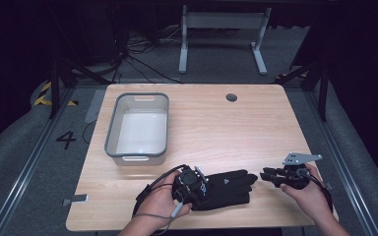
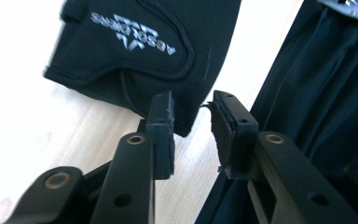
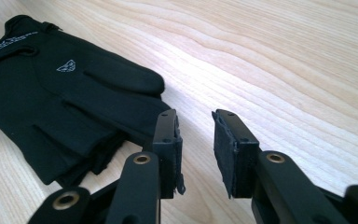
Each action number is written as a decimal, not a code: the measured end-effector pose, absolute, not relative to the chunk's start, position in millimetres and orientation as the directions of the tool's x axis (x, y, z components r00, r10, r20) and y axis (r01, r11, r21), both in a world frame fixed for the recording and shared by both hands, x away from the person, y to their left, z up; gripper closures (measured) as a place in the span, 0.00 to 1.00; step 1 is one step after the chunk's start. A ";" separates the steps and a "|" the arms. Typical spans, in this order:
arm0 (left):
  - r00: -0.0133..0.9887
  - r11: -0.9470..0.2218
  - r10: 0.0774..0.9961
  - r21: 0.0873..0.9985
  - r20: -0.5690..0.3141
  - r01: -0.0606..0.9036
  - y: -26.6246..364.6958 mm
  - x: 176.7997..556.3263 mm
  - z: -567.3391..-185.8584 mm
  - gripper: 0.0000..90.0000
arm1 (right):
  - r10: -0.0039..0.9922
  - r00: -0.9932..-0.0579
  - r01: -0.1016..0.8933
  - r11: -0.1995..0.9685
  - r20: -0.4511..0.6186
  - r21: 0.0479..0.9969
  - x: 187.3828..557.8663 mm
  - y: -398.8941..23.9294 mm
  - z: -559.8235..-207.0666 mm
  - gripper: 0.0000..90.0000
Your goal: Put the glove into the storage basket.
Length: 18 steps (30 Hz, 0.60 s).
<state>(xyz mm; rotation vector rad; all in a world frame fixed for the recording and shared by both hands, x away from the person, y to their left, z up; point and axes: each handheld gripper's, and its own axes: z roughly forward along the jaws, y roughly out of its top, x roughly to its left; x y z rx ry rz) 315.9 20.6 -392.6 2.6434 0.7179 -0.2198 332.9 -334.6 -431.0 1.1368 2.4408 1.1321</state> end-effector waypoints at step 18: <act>0.853 -0.720 0.468 0.462 -0.229 0.519 5.0 341.9 -374.6 0.72 | 0.775 -0.619 0.590 0.355 0.124 0.725 334.2 -355.9 -423.5 0.61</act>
